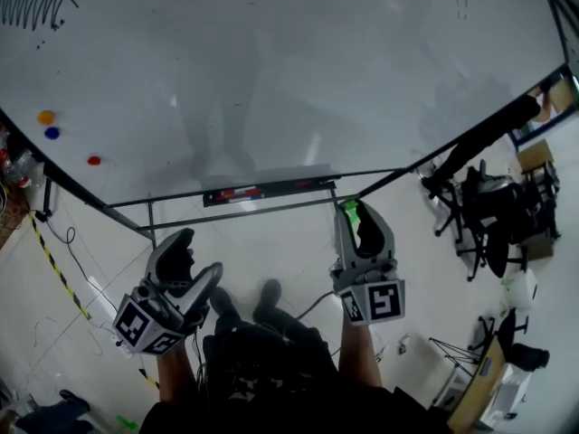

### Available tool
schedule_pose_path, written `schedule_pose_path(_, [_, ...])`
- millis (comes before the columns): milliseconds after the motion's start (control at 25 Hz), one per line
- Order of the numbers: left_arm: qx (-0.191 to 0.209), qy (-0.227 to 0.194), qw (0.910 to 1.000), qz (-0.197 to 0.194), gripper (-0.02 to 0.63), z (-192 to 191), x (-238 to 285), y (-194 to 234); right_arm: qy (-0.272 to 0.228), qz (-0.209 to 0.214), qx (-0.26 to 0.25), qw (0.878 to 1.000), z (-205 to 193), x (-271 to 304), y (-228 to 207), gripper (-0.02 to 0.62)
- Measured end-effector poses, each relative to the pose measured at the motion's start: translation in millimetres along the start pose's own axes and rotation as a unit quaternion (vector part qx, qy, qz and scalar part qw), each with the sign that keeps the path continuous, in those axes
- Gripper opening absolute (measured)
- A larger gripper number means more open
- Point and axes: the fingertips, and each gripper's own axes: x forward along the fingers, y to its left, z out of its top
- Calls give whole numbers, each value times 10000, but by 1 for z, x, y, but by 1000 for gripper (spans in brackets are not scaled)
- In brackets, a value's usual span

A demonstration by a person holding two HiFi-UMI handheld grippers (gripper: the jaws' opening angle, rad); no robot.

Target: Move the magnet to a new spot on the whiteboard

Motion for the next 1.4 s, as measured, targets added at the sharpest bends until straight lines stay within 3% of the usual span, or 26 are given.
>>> schedule_pose_path(160, [56, -40, 10000, -27, 281, -2, -3, -20, -137, 63, 49, 9999, 9, -20, 0, 149])
schedule_pose_path(400, [442, -104, 9989, 82, 281, -2, 4, -60, -448, 314, 276, 9981, 21, -53, -17, 149])
schedule_pose_path(720, [492, 138, 9982, 316, 281, -41, 32, -150, -733, 487, 874, 9923, 18, -135, -78, 149])
schedule_pose_path(1000, [650, 319, 9948, 715, 281, -74, 32, -214, -941, 758, 1357, 9834, -1, -188, -106, 149])
schedule_pose_path(1400, [865, 331, 9932, 707, 281, -70, 20, -252, -1132, 754, 1479, 9796, 7, -217, -108, 149])
